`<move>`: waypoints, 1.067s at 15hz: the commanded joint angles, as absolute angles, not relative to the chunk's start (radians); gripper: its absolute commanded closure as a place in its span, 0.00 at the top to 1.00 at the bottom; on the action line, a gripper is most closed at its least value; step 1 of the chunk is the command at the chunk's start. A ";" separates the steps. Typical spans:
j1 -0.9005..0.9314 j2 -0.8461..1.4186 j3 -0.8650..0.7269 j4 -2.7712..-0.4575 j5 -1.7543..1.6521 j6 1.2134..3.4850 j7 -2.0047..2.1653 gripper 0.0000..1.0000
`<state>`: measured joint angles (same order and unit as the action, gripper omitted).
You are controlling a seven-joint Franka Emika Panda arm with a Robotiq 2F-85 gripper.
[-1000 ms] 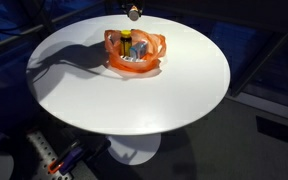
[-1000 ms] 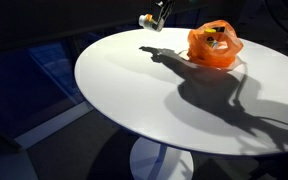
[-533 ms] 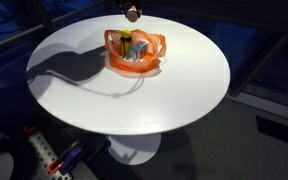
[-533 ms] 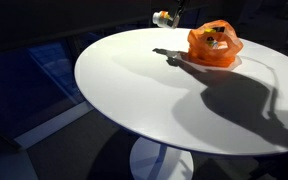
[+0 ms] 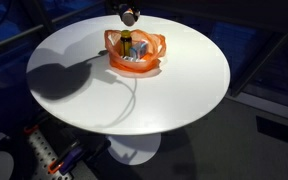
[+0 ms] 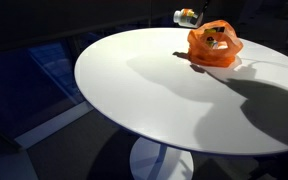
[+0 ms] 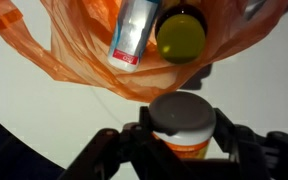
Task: Put the two white bottles in the plastic
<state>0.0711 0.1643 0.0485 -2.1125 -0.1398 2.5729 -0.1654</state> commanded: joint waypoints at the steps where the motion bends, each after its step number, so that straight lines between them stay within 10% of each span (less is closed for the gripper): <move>1: 0.049 0.041 0.034 -2.235 -0.154 2.586 -0.161 0.37; 16: -0.037 -0.075 -0.038 -2.436 -0.157 2.581 -0.127 0.37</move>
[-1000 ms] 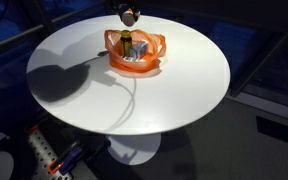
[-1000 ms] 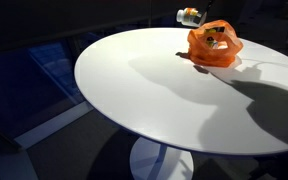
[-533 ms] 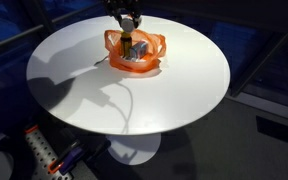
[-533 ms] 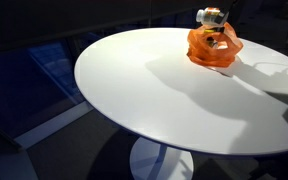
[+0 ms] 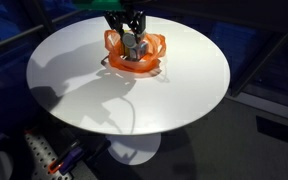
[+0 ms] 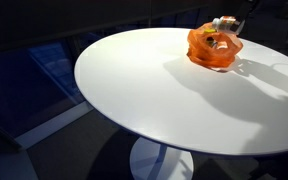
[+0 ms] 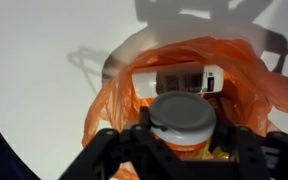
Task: Put the two white bottles in the plastic
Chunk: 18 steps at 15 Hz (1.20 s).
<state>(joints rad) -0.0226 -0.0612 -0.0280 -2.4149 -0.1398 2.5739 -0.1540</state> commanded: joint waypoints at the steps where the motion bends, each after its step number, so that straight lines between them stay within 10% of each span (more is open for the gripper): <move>1: -0.040 -0.068 -0.040 -2.434 -0.154 2.584 -0.127 0.37; 13: -0.038 0.054 -0.044 -2.362 -0.139 2.634 -0.133 0.37; 15: -0.037 0.058 -0.044 -2.357 -0.147 2.640 -0.134 0.87; 18: -0.035 0.050 -0.042 -2.356 -0.144 2.652 -0.142 1.00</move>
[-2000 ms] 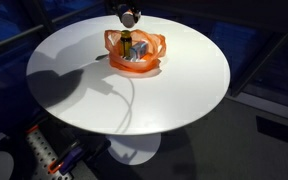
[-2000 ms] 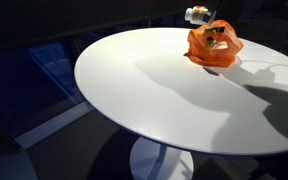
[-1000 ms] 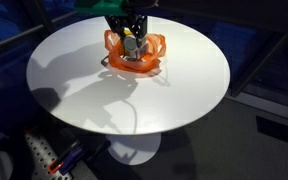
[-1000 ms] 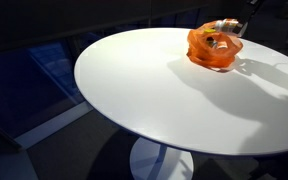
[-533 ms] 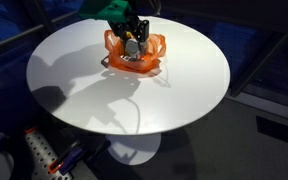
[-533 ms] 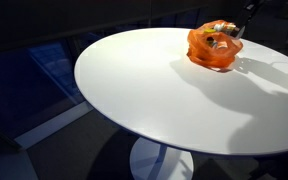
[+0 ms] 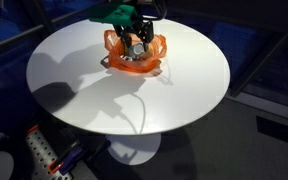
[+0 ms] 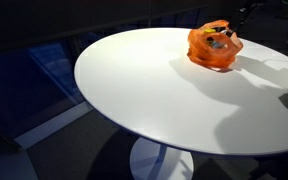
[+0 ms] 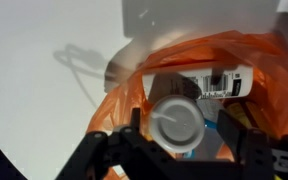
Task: Put the two white bottles in the plastic
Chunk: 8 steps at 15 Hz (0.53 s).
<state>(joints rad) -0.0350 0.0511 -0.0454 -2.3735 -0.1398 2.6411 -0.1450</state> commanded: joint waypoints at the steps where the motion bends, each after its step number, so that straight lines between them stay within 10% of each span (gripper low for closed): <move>1: -0.035 0.047 -0.041 -2.356 -0.142 2.657 -0.145 1.00; 8: -0.026 0.015 -0.026 -2.364 -0.115 2.646 -0.165 1.00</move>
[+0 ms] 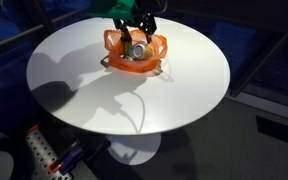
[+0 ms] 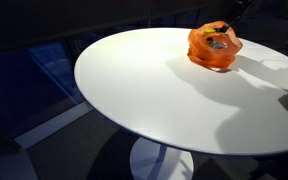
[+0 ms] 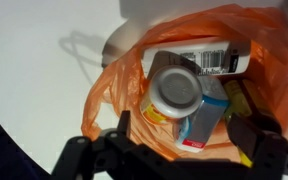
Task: Put the two white bottles in the plastic
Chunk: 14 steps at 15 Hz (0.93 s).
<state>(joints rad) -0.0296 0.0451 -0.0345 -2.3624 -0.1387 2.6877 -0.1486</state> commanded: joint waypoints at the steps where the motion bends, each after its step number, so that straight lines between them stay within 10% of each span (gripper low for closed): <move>1: -0.024 0.005 -0.021 -2.366 -0.104 2.622 -0.168 1.00; 14: 0.002 -0.150 -0.007 -2.230 -0.038 2.061 -0.142 1.00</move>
